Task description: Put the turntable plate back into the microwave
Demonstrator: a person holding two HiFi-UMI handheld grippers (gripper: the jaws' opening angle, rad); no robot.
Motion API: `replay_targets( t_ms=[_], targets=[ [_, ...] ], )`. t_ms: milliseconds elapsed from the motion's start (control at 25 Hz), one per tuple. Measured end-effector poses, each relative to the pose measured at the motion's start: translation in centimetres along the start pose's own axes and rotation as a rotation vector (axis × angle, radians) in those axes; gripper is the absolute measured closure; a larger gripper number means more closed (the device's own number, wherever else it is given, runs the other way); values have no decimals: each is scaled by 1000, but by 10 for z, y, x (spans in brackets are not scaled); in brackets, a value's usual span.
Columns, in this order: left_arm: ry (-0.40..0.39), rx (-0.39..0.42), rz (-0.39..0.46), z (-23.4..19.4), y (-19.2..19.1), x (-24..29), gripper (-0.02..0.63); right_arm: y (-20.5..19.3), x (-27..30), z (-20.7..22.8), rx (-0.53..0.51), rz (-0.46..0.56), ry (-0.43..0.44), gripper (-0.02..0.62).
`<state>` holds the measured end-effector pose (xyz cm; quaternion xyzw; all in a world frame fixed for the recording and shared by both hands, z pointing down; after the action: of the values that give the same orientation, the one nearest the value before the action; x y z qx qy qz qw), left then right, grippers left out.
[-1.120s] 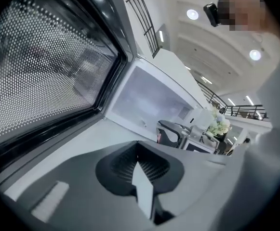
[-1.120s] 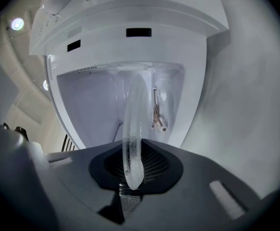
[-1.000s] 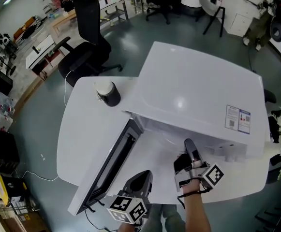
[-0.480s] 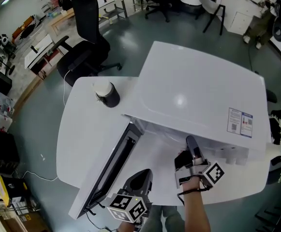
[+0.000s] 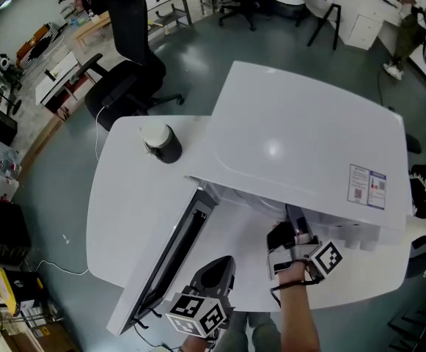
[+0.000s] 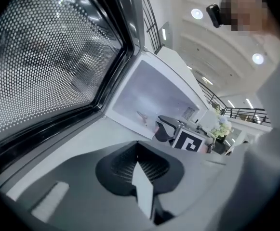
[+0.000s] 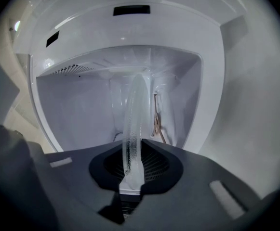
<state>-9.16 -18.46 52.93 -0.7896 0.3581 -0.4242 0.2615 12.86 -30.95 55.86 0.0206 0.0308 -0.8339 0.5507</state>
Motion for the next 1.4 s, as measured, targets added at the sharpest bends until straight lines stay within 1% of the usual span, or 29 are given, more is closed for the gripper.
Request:
replay_targets(
  t_ms=[640, 840, 1040, 1400],
  targets=[
    [-25, 16, -15, 2, 1, 5, 606, 2, 14, 2, 19, 44, -12, 546],
    [-33, 15, -12, 3, 3, 6, 606, 3, 14, 3, 13, 69, -31, 546],
    [-28, 13, -10, 1, 3, 7, 606, 2, 13, 4, -35, 65, -89, 548],
    [-40, 17, -10, 6, 5, 7, 606, 2, 13, -1, -51, 63, -219, 548]
  ],
)
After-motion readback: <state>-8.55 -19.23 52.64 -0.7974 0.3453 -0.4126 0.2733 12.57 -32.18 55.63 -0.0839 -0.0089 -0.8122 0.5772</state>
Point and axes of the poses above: the fingertips, and each gripper's own axes: x forward along the fingers, z to its right, y out of its top, the point moved 8 cm from there along -x, backward along the fingers, and after that the axes turned 5 degrees about y, right-handed, at the moved point
